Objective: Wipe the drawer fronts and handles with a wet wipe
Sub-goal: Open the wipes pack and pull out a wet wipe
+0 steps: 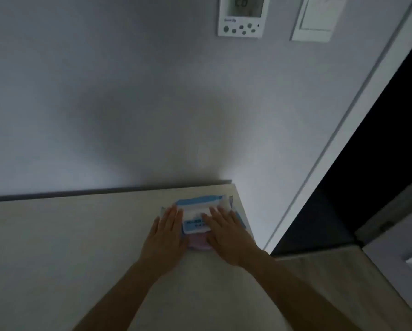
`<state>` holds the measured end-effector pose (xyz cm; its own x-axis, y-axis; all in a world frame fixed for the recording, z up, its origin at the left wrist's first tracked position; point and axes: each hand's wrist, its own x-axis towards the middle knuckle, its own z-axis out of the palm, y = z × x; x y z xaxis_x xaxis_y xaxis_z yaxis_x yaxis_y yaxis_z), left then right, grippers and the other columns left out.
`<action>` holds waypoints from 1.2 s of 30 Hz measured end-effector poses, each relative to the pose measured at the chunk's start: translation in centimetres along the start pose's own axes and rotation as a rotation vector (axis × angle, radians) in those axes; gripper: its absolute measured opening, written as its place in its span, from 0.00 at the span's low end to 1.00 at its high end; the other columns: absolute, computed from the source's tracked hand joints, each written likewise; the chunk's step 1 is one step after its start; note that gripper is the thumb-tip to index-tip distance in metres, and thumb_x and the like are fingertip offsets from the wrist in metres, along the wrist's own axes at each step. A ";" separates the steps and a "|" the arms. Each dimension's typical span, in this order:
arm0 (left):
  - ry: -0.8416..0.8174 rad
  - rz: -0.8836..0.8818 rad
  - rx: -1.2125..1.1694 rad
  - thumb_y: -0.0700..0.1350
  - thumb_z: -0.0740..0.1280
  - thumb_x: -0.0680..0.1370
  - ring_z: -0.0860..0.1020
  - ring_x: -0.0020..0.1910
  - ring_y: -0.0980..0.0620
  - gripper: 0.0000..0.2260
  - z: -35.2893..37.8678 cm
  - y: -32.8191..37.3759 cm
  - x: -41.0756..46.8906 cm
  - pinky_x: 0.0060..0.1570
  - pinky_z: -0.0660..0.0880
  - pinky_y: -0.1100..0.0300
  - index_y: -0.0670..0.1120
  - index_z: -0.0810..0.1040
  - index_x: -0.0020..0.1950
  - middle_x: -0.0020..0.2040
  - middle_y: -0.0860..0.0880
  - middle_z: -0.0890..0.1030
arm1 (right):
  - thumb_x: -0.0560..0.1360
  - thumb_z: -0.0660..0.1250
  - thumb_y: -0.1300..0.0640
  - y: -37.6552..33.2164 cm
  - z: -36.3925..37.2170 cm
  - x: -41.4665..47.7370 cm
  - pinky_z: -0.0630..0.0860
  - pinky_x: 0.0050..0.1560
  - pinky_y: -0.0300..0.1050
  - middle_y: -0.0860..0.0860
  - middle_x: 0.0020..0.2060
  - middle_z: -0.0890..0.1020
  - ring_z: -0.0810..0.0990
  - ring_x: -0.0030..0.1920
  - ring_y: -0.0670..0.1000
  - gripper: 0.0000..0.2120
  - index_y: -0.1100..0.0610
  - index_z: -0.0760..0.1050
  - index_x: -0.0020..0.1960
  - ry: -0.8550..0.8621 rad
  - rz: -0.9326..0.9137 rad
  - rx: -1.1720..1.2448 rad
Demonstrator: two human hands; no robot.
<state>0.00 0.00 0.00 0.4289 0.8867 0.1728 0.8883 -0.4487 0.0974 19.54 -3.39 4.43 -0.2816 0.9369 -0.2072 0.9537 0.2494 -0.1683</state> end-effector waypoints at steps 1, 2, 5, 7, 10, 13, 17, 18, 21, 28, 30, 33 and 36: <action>0.010 -0.021 -0.024 0.57 0.45 0.83 0.81 0.59 0.41 0.32 0.7 0.1 0.3 0.56 0.72 0.51 0.35 0.78 0.63 0.62 0.38 0.80 | 0.66 0.22 0.29 0.3 0.0 0.6 0.29 0.69 0.51 0.56 0.78 0.47 0.42 0.78 0.58 0.50 0.53 0.47 0.79 0.013 -0.008 0.047; -0.020 -0.034 -0.037 0.58 0.41 0.84 0.80 0.61 0.42 0.35 0.9 0.2 0.5 0.56 0.72 0.51 0.35 0.79 0.63 0.62 0.39 0.80 | 0.67 0.21 0.31 0.9 0.0 1.1 0.32 0.71 0.54 0.57 0.78 0.52 0.47 0.78 0.60 0.50 0.54 0.52 0.79 0.056 0.001 0.025; 0.021 -0.048 0.004 0.59 0.38 0.84 0.68 0.69 0.45 0.37 2.1 0.2 0.0 0.64 0.72 0.50 0.35 0.78 0.64 0.64 0.40 0.79 | 0.81 0.31 0.41 1.8 1.9 2.0 0.57 0.73 0.58 0.57 0.66 0.76 0.72 0.68 0.58 0.38 0.54 0.73 0.68 0.099 0.053 -0.084; 0.013 -0.038 0.048 0.59 0.38 0.84 0.58 0.76 0.47 0.37 2.2 0.1 -0.7 0.70 0.59 0.49 0.36 0.77 0.66 0.66 0.40 0.78 | 0.83 0.38 0.43 1.6 3.6 1.5 0.57 0.69 0.56 0.56 0.63 0.78 0.75 0.66 0.57 0.31 0.54 0.75 0.66 0.109 0.026 -0.079; 0.025 -0.024 0.092 0.59 0.39 0.84 0.43 0.80 0.52 0.34 1.4 0.2 -2.8 0.71 0.49 0.52 0.37 0.71 0.70 0.69 0.41 0.76 | 0.80 0.48 0.43 0.7 5.0 -0.4 0.49 0.72 0.55 0.58 0.64 0.77 0.72 0.67 0.57 0.26 0.55 0.71 0.69 0.270 0.016 -0.057; 0.045 -0.025 0.026 0.60 0.40 0.83 0.43 0.80 0.53 0.31 1.3 0.7 -6.4 0.73 0.48 0.52 0.40 0.66 0.72 0.71 0.42 0.74 | 0.78 0.51 0.43 -1.0 6.4 -2.8 0.48 0.72 0.54 0.58 0.64 0.77 0.66 0.68 0.55 0.24 0.54 0.65 0.69 0.386 -0.017 -0.059; 0.080 0.002 -0.026 0.60 0.42 0.84 0.47 0.80 0.53 0.30 0.9 1.7 -11.2 0.74 0.48 0.53 0.40 0.64 0.73 0.72 0.43 0.71 | 0.83 0.39 0.43 -2.7 8.4 -6.0 0.49 0.72 0.55 0.59 0.64 0.77 0.66 0.68 0.56 0.26 0.55 0.65 0.69 0.442 -0.031 -0.052; 0.090 0.001 -0.036 0.60 0.42 0.84 0.47 0.80 0.53 0.30 0.8 1.8 -12.0 0.75 0.47 0.54 0.39 0.65 0.73 0.72 0.43 0.71 | 0.83 0.38 0.43 -3.0 8.8 -6.6 0.48 0.72 0.56 0.59 0.64 0.77 0.66 0.68 0.56 0.27 0.55 0.65 0.69 0.437 -0.046 -0.062; 0.173 -0.002 -0.012 0.57 0.43 0.85 0.48 0.80 0.51 0.29 1.3 2.1 -13.4 0.76 0.47 0.51 0.38 0.70 0.71 0.71 0.40 0.73 | 0.83 0.38 0.44 -3.8 9.4 -7.3 0.51 0.70 0.57 0.60 0.62 0.78 0.72 0.66 0.59 0.27 0.56 0.68 0.67 0.433 -0.049 -0.129; 0.477 0.299 -0.046 0.42 0.55 0.85 0.76 0.57 0.49 0.20 1.5 4.8 -15.2 0.66 0.69 0.53 0.41 0.86 0.49 0.52 0.44 0.84 | 0.58 0.82 0.47 -5.4 6.1 -6.9 0.78 0.51 0.41 0.52 0.53 0.84 0.84 0.53 0.50 0.27 0.54 0.83 0.54 0.420 -0.327 -0.161; 0.455 0.321 -0.066 0.41 0.54 0.84 0.76 0.56 0.49 0.20 1.8 4.8 -15.9 0.61 0.74 0.55 0.41 0.87 0.50 0.50 0.44 0.85 | 0.52 0.84 0.47 -5.3 6.0 -7.0 0.80 0.46 0.40 0.52 0.52 0.84 0.84 0.51 0.49 0.31 0.55 0.84 0.53 0.363 -0.358 -0.161; 0.407 0.303 -0.124 0.41 0.53 0.84 0.75 0.56 0.50 0.21 1.9 4.6 -16.4 0.58 0.75 0.56 0.41 0.86 0.51 0.50 0.44 0.85 | 0.49 0.85 0.48 -5.2 5.8 -7.2 0.80 0.44 0.40 0.53 0.52 0.85 0.84 0.51 0.49 0.33 0.56 0.84 0.52 0.323 -0.385 -0.193; 0.380 0.280 -0.181 0.40 0.61 0.75 0.75 0.55 0.51 0.15 1.6 4.8 -16.3 0.58 0.72 0.56 0.41 0.86 0.50 0.50 0.45 0.86 | 0.52 0.84 0.48 -5.2 5.7 -7.3 0.80 0.46 0.42 0.54 0.51 0.84 0.84 0.52 0.51 0.31 0.57 0.83 0.53 0.261 -0.428 -0.230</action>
<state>-2.51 -16.46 -3.90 0.5266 0.6413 0.5581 0.6908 -0.7054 0.1588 15.99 -12.92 1.28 -0.6413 0.7626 0.0847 0.7669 0.6408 0.0359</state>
